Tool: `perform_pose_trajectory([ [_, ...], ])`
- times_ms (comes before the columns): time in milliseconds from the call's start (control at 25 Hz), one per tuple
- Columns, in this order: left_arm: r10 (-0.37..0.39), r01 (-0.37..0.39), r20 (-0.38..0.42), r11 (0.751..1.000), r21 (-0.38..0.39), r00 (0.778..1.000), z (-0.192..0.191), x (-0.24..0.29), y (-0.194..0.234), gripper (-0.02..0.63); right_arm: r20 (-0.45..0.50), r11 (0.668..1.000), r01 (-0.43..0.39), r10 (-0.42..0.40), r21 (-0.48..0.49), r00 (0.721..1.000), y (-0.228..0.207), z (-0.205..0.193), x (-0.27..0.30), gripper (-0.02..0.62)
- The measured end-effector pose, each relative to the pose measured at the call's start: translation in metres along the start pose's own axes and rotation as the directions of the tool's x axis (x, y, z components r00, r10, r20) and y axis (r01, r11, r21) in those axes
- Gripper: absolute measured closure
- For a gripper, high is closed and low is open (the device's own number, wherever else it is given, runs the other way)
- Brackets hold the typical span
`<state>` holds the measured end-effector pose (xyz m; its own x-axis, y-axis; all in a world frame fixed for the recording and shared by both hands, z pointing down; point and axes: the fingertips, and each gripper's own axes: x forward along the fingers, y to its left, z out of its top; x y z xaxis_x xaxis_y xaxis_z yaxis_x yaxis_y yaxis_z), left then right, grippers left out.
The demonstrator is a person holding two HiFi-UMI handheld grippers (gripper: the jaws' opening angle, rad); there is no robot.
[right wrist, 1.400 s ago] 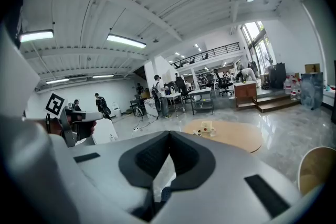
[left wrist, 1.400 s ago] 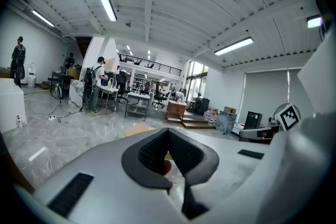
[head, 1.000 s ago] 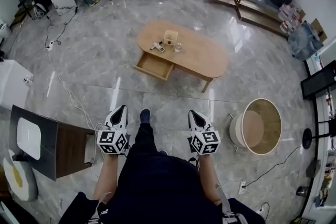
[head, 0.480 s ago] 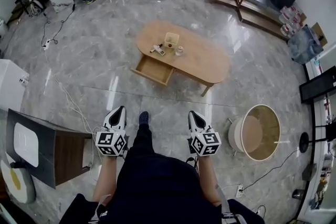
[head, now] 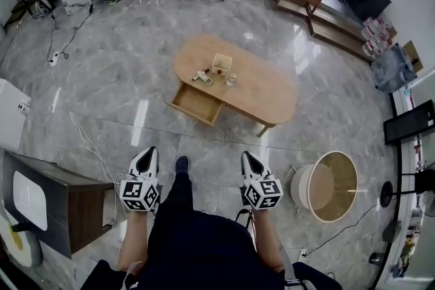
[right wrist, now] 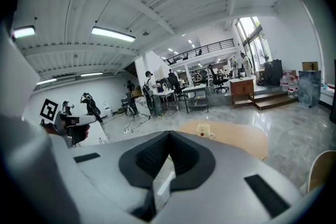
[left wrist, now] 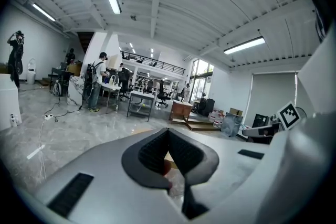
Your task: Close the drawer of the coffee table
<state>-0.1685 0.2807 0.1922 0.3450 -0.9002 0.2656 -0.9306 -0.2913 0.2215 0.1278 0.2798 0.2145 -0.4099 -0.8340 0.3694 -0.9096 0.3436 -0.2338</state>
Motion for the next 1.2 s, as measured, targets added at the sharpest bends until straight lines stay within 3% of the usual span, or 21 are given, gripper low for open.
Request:
perform_pose_trajectory([
  [680,-0.07,0.07,-0.027,0.998,-0.004,0.997,0.059,0.128,0.085,0.581,-0.022,0.996,0.083,-0.082,0.042,0.996,-0.011,0.064,0.133,0.569],
  [960,-0.154,0.155,-0.033,0.988,0.028,0.988,0.085,0.183,0.106,0.581,-0.015,0.99,0.128,-0.127,0.061,0.992,-0.017,0.088,0.183,0.569],
  [1200,-0.152,0.155,-0.052,0.987,0.046,0.987,0.087,0.213,0.118,0.581,-0.009,0.988,0.142,-0.142,0.062,0.99,-0.022,0.095,0.204,0.569],
])
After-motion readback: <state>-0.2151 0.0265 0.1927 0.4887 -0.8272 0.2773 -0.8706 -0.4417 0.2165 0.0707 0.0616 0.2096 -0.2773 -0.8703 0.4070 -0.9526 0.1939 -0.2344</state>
